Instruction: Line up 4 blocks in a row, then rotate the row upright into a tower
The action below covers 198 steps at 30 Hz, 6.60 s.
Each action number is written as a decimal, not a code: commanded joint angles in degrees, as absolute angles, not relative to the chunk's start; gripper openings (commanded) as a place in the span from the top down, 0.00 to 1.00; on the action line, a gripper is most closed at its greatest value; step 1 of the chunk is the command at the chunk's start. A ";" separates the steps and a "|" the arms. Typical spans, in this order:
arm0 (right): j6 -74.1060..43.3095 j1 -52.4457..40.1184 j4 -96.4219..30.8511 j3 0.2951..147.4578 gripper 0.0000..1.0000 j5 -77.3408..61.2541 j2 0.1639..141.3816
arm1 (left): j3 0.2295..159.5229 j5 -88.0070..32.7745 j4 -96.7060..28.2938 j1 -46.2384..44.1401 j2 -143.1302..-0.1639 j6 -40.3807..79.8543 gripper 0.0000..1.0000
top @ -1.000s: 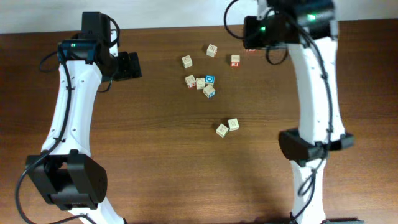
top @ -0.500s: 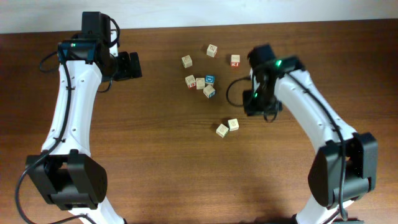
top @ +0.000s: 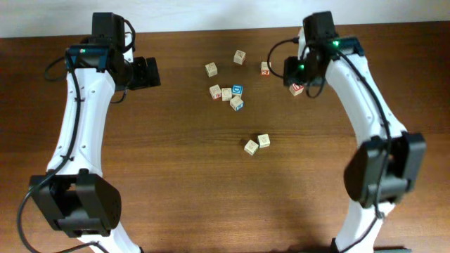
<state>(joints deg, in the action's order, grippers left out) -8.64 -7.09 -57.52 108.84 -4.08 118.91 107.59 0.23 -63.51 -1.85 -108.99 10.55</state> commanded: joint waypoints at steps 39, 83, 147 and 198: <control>-7.07 -11.09 -82.96 108.38 0.88 -13.47 136.11 | 108.71 -0.16 -63.46 -1.72 -109.40 11.07 0.01; -14.02 -12.10 -48.71 137.86 0.27 0.82 149.03 | 108.71 1.13 -61.73 -1.72 -109.40 11.09 0.00; -16.53 -8.88 -51.27 71.40 0.64 -3.84 107.33 | 108.71 1.26 -60.73 -1.74 -109.40 11.09 0.00; -16.10 -7.55 -60.86 76.82 0.75 -15.14 113.86 | 108.68 -3.20 -60.05 -11.51 -117.43 12.80 0.12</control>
